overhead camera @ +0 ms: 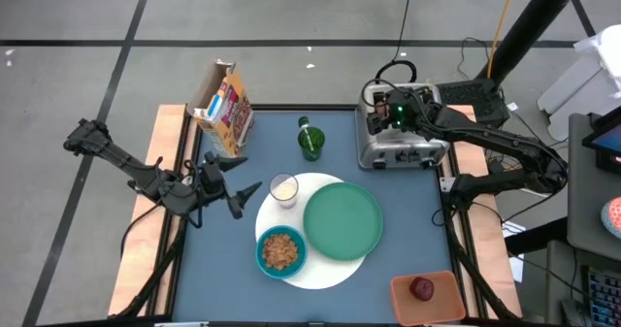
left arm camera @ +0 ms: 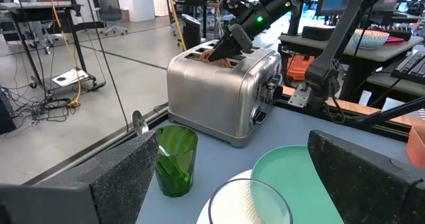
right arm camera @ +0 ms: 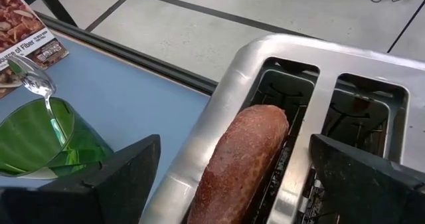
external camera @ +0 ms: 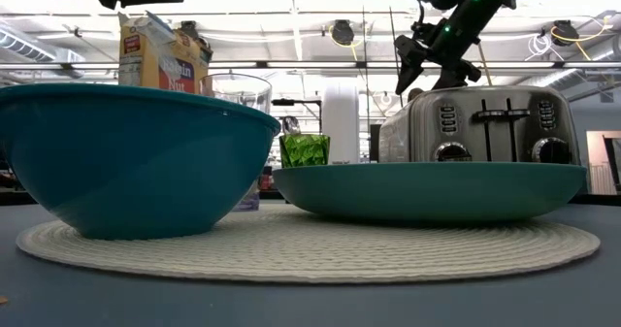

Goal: Arrange a breakfast setting
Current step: Put the toasted bread on the green plate

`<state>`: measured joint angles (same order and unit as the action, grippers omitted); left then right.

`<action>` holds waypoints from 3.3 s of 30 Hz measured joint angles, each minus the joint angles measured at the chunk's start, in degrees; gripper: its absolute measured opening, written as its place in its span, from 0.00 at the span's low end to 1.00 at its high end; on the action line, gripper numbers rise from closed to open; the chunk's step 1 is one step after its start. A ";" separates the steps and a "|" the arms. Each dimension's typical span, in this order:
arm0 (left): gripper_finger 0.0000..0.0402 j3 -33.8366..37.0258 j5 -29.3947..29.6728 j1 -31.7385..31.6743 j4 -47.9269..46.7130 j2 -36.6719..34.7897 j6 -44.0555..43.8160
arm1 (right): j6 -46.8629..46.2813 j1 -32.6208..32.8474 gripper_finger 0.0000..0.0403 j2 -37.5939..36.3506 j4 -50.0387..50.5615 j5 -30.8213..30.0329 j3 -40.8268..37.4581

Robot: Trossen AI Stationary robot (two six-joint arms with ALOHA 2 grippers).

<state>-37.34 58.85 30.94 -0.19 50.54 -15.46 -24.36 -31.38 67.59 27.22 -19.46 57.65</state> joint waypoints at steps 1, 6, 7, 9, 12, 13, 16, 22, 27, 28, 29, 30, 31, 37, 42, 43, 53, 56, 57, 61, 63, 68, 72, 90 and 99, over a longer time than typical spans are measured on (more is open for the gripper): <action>0.98 0.00 -0.01 0.00 -0.01 0.00 0.00 | 0.00 0.00 0.93 0.00 0.00 0.00 0.00; 0.98 0.00 0.00 0.00 0.00 0.00 0.00 | 0.00 0.00 0.90 0.00 0.02 0.02 0.00; 0.98 0.00 0.00 0.00 -0.01 0.00 0.00 | 0.00 0.00 0.88 0.00 0.02 0.02 0.00; 0.98 0.00 0.00 0.00 -0.01 0.00 0.00 | 0.00 0.00 0.82 0.00 0.02 0.02 0.00; 0.98 0.00 -0.01 0.00 0.00 0.00 0.00 | 0.00 0.00 0.74 0.00 0.02 0.04 0.00; 0.98 0.00 -0.02 0.00 0.00 0.00 0.00 | 0.00 0.00 0.72 0.00 0.02 0.04 0.00; 0.98 0.00 -0.02 0.00 -0.02 0.00 0.00 | 0.00 0.00 0.65 0.00 0.02 0.04 0.00; 0.98 0.00 -0.02 0.00 -0.01 0.00 0.02 | -0.02 0.00 0.54 0.00 0.02 0.04 0.00; 0.98 0.00 -0.02 0.00 -0.01 0.00 0.02 | -0.04 0.00 0.46 0.00 0.02 0.04 0.00; 0.98 0.00 -0.02 0.00 0.00 0.00 0.02 | -0.04 0.00 0.44 0.00 0.02 0.03 0.00; 0.98 0.00 -0.02 0.00 -0.02 0.00 0.02 | -0.04 0.00 0.43 0.00 0.02 0.02 0.00; 0.98 0.00 -0.02 0.00 0.00 0.00 0.02 | -0.04 -0.02 0.42 0.00 0.02 0.02 0.00; 0.98 0.00 -0.02 0.00 0.00 0.00 0.00 | -0.04 -0.02 0.40 0.00 0.02 0.02 0.00; 0.98 0.00 -0.02 0.00 0.00 0.00 0.00 | -0.07 -0.02 0.32 -0.02 0.02 -0.03 0.00; 0.98 0.00 -0.02 0.00 -0.02 0.00 0.00 | -0.09 -0.02 0.27 -0.02 0.00 -0.07 -0.01; 0.98 0.00 -0.02 0.00 0.00 0.00 0.00 | -0.07 -0.02 0.26 -0.02 -0.05 -0.07 -0.02; 0.98 0.00 -0.02 0.00 -0.01 0.00 0.02 | -1.09 -0.02 0.22 -0.02 -1.51 -0.07 -0.07; 0.98 0.00 -0.02 0.00 -0.02 0.00 0.00 | -0.81 -0.02 0.22 -0.02 -1.76 -0.07 -0.07; 0.98 0.00 -0.04 0.00 -0.01 0.00 0.00 | -0.59 -0.02 0.22 -0.02 -1.84 -0.07 -0.07; 0.98 0.00 -0.04 0.00 -0.02 0.00 0.00 | -0.54 -0.02 0.22 -0.69 -1.94 -0.09 -0.07; 0.98 0.00 -0.04 0.00 0.00 0.00 0.02 | -0.49 -0.04 0.22 -1.37 -2.00 -0.08 -0.07; 0.98 0.00 -0.02 0.00 -0.01 0.00 0.00 | -0.46 -0.04 0.22 -3.40 -2.18 -0.28 -0.11; 0.98 0.00 -0.04 0.00 -0.02 0.00 0.00 | -0.42 -0.04 0.22 -4.77 -2.52 -0.28 -0.11; 0.98 0.00 -0.03 0.00 -0.01 0.00 0.00 | -0.22 -0.02 0.22 -14.05 -2.74 -0.05 -0.04; 0.98 0.00 -0.02 0.00 -0.01 0.00 0.00 | -0.48 -0.02 0.22 -17.59 -2.62 3.05 -0.04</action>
<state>-37.34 58.83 30.94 -0.20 50.54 -15.46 -24.84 -31.39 50.01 24.60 -16.41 57.60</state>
